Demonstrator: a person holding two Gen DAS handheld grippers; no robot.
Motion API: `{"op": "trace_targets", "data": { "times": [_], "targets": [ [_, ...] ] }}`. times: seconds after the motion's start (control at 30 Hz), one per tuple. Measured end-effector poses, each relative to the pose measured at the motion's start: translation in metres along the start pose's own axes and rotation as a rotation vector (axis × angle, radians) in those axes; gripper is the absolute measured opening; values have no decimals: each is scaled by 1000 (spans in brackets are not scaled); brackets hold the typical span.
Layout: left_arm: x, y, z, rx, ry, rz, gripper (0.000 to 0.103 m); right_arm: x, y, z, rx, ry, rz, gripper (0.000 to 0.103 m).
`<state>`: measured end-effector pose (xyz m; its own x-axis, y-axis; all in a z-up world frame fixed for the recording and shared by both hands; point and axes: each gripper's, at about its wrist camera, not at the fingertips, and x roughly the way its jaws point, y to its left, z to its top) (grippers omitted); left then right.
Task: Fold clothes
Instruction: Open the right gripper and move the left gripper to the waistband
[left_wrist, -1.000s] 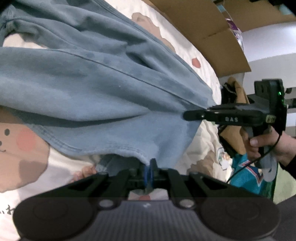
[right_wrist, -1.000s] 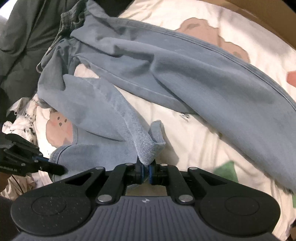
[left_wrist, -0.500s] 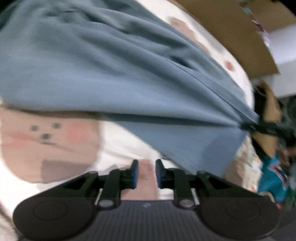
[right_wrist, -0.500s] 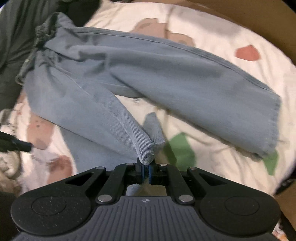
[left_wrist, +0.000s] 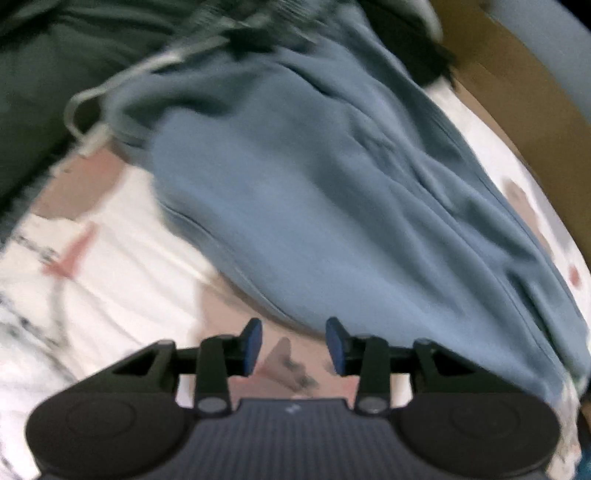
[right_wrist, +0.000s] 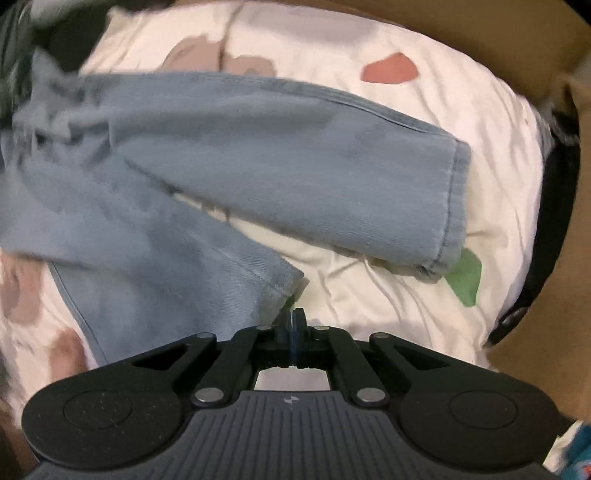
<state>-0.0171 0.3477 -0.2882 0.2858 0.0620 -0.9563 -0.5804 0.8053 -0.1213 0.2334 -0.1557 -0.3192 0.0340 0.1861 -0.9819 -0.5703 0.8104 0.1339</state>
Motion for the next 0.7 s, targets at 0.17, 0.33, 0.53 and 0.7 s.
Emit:
{"op": "trace_targets", "data": {
  "times": [0.17, 0.33, 0.53, 0.7],
  "targets": [
    [-4, 30, 31, -45, -81, 107, 51, -9, 3, 3, -29, -41, 24, 0],
    [-14, 52, 54, -39, -170, 183, 52, -11, 14, 10, -55, -88, 113, 3],
    [-15, 75, 75, 66, -333, 317, 55, -3, 32, 22, -66, -150, 186, 13],
    [-2, 98, 96, 79, -365, 399, 55, 5, 47, 27, -82, -189, 234, 26]
  ]
}}
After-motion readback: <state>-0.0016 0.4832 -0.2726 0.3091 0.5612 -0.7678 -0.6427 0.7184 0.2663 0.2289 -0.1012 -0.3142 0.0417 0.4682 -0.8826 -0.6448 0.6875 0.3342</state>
